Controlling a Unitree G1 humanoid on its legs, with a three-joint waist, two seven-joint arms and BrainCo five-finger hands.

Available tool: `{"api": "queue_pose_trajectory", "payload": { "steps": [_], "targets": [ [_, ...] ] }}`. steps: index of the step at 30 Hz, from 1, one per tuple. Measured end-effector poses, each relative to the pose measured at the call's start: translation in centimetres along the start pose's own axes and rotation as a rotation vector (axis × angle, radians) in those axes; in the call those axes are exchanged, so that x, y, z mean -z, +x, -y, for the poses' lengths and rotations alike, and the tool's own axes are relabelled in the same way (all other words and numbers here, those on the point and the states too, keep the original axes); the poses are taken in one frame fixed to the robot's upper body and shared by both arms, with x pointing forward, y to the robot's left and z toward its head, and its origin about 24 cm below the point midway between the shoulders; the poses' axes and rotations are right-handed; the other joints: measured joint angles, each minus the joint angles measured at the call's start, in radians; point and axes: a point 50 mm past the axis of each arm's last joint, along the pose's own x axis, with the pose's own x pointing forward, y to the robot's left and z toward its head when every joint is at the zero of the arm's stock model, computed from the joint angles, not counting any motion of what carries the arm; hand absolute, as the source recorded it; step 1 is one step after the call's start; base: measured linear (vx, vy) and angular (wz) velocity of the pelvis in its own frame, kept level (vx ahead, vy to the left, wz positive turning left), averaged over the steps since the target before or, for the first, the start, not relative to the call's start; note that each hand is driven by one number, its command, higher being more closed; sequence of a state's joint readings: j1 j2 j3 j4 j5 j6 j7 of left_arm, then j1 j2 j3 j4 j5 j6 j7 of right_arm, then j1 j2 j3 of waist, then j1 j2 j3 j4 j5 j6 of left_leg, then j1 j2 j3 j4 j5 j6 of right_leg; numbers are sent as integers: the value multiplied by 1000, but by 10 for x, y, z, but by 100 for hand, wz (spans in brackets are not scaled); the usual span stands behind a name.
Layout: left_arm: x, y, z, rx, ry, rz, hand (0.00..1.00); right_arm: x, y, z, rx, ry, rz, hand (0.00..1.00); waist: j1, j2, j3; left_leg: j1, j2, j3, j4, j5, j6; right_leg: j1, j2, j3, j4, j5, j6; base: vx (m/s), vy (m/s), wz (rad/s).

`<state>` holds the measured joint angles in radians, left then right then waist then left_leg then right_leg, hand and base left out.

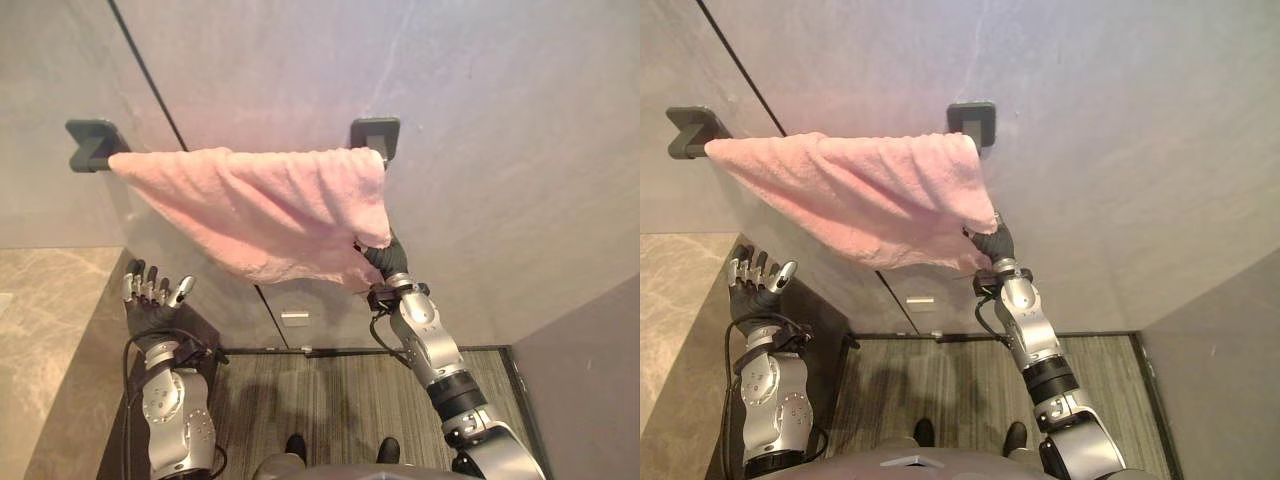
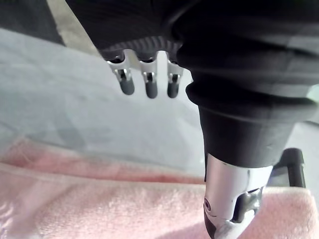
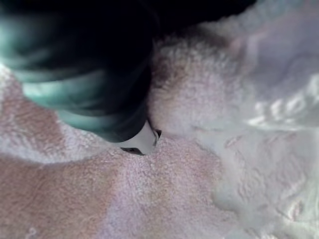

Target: Organize washtable

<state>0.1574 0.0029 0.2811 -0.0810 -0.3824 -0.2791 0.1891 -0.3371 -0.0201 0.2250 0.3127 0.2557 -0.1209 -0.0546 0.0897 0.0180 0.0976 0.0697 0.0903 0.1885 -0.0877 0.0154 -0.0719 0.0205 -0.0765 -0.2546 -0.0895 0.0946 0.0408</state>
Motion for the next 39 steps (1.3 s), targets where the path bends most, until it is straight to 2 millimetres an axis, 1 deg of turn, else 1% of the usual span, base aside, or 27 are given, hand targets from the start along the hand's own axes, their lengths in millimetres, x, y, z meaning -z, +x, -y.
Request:
{"api": "queue_pose_trajectory", "payload": {
  "steps": [3,6,7,8,10,12,13,15,20,21,24,29,32,36,39],
  "targets": [
    [-1,2,5,12,-10,8,0,3,-2,-2,-8,-1,-11,100,-4,2,-1,5,1,4,-1,0,0,3,1,4,0,0,0,-13,0,-5],
    [-5,9,20,61,13,37,0,7,-5,-14,-67,34,-28,100,-7,10,-10,7,1,25,-1,-1,0,-7,3,23,-1,5,-1,-7,6,-15],
    [-5,10,23,76,19,42,0,7,-5,-17,-82,34,-29,100,-11,13,-12,6,1,26,-1,-1,0,-9,2,25,-1,6,-1,0,10,-14],
    [-7,13,32,112,26,54,0,8,-5,-22,-109,48,-33,100,-23,17,-14,6,0,27,-2,-1,0,-9,2,25,-1,7,-1,1,7,-5],
    [-10,16,43,150,20,74,0,8,-6,-27,-132,61,-33,100,-31,17,-17,6,1,33,-2,-1,0,-12,4,30,-1,8,-2,-2,0,-8],
    [-11,18,46,152,13,83,0,2,-7,-30,-150,65,-7,100,-37,17,-17,6,2,48,-2,-1,0,-20,6,45,-1,12,-2,-5,-2,-18],
    [-10,18,46,149,14,80,0,1,-7,-31,-157,66,2,100,-44,18,-18,7,2,52,-2,-2,1,-21,6,49,-1,13,-2,-2,2,-15],
    [-10,18,45,138,15,78,0,1,-7,-31,-158,67,4,100,-52,17,-19,7,2,53,-2,-2,1,-21,6,50,-1,13,-1,-1,2,-3],
    [-3,22,45,115,41,58,0,2,-8,-35,-172,100,-6,100,-52,17,-21,8,2,59,-1,-2,1,-23,7,55,-1,17,-2,-9,1,-3],
    [-1,23,44,104,46,51,100,3,-9,-38,-185,98,-11,100,-52,17,-27,6,2,64,-1,-2,1,-28,7,60,-1,19,-1,-12,3,-13],
    [2,23,42,78,69,43,100,4,-14,-41,-199,108,-10,100,-50,22,-38,6,1,78,-2,-2,1,-37,8,75,-1,23,-1,-5,6,-13],
    [7,28,40,49,81,20,100,6,-16,-41,-196,110,-16,100,-55,22,-41,7,1,83,-2,-2,1,-39,8,79,-1,28,-2,-12,0,-3],
    [6,29,45,57,75,27,100,7,-16,-43,-207,108,-20,100,-60,21,-42,7,2,85,-2,-2,1,-40,8,81,-1,29,-2,-7,0,-1],
    [5,30,45,50,80,31,100,8,-17,-46,-217,107,-23,100,-74,21,-42,7,2,85,-3,-1,1,-41,9,81,-1,29,-2,0,0,0],
    [5,30,44,47,82,34,100,8,-17,-46,-218,107,-24,100,-76,20,-43,7,2,86,-3,-1,1,-41,9,81,-1,29,-2,0,0,0]
  ]
}}
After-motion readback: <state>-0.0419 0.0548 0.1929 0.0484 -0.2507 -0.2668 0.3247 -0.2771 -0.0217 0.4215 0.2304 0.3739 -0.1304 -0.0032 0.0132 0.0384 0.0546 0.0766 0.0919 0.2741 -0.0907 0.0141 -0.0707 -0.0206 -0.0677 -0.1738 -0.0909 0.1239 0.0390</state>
